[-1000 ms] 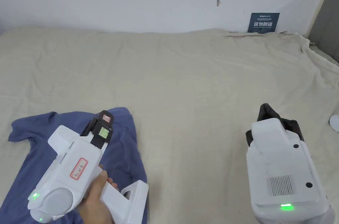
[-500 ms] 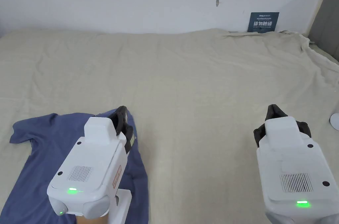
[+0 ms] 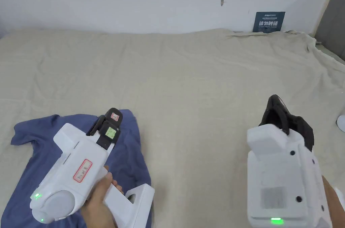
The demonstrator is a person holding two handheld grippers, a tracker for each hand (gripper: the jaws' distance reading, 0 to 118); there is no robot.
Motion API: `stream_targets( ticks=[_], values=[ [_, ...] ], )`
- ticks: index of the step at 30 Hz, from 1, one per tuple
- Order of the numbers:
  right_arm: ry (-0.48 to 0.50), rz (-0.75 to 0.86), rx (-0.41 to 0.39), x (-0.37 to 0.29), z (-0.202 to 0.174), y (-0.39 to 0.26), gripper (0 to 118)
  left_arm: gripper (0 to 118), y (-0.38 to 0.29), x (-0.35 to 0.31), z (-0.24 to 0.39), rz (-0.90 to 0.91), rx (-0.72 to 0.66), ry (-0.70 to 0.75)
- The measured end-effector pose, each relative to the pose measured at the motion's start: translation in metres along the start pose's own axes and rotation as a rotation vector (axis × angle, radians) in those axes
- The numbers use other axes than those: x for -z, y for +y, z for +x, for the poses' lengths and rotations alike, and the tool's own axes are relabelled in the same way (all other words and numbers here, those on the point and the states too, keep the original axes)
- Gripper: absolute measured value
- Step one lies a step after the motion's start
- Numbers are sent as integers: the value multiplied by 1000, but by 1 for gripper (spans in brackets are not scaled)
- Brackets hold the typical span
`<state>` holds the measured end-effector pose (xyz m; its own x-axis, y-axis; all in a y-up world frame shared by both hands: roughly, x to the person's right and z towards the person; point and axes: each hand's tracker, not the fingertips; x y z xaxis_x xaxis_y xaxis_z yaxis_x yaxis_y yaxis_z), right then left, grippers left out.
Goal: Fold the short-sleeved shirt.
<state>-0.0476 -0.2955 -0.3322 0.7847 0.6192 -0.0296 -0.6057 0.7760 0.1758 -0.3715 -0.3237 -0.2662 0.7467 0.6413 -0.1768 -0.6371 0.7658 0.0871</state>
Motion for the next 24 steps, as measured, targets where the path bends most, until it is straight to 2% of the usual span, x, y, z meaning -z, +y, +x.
stream_targets(
  ticks=[2,5,7,12,24],
  values=[
    [63,-77,237,7,16,-1,0,0,-2,-1,20,4,336,23],
    [145,-154,518,15,31,-11,0,0,-16,2,36,21,725,64],
    [168,-178,604,17,33,-17,0,0,-25,3,40,37,849,82],
    [154,-191,566,15,29,-12,0,0,-30,4,39,27,822,77],
    [167,-190,564,14,29,-3,0,0,-27,3,35,28,775,88]
  ],
)
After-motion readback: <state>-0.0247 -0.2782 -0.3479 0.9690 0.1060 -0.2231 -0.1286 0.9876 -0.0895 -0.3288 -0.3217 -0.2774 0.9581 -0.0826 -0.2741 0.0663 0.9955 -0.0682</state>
